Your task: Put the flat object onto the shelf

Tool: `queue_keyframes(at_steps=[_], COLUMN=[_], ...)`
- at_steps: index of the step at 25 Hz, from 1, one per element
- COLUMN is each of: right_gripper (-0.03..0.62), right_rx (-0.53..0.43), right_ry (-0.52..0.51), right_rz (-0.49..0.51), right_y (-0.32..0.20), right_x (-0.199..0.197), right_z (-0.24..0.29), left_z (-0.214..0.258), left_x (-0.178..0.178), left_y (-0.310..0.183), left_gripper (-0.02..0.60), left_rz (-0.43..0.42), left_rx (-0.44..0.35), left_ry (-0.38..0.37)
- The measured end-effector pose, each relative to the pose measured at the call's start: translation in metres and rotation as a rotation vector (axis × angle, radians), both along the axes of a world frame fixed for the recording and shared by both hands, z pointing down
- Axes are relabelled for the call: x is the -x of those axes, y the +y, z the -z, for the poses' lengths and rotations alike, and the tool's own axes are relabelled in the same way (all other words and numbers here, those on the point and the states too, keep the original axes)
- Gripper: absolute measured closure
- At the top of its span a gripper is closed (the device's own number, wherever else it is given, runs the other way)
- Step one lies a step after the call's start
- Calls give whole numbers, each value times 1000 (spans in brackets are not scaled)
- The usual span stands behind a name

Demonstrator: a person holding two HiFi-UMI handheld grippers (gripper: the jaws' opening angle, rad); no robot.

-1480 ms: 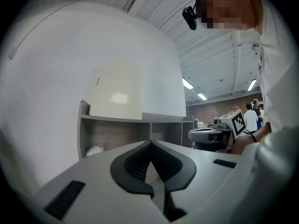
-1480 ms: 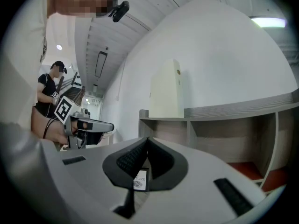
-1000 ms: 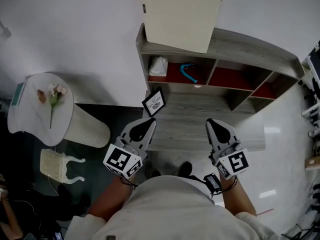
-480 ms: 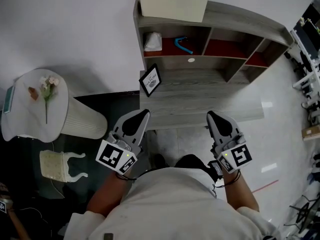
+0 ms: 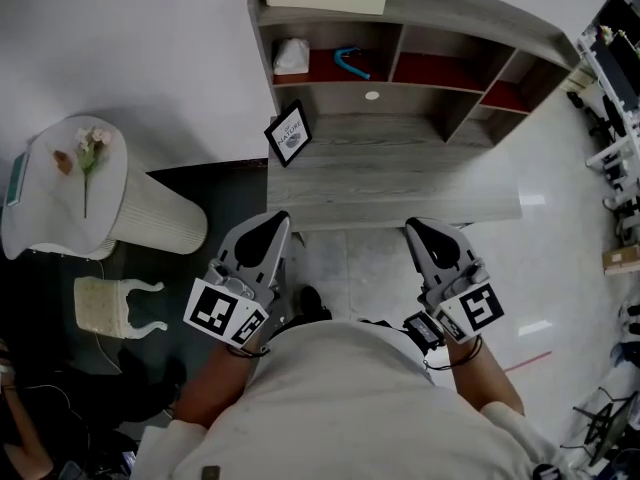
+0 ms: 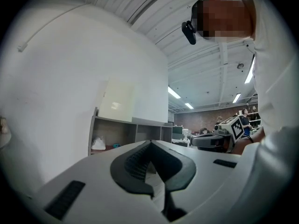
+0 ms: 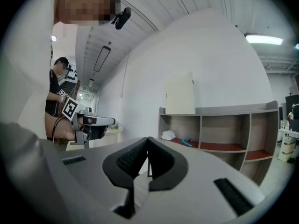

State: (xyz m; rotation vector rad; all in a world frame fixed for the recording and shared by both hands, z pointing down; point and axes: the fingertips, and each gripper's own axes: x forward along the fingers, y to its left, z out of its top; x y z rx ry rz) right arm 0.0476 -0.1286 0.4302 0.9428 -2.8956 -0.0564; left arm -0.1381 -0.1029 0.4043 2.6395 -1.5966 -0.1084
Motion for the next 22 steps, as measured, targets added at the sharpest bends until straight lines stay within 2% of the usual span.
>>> queue_keyframes(at_steps=[5, 14, 22], right_gripper=[576, 576, 576], right_rx=[-10, -25, -21], right_ry=[18, -15, 1], right_rz=[16, 59, 72], right_y=[20, 68, 101], right_x=[-35, -96, -124], right_z=[-7, -20, -29], left_z=[-10, -18, -23], left_x=[-40, -106, -137], left_y=[20, 61, 94], left_gripper=[569, 569, 569], left_rz=[15, 29, 46], left_rx=[15, 7, 14], left_ry=[-13, -27, -37])
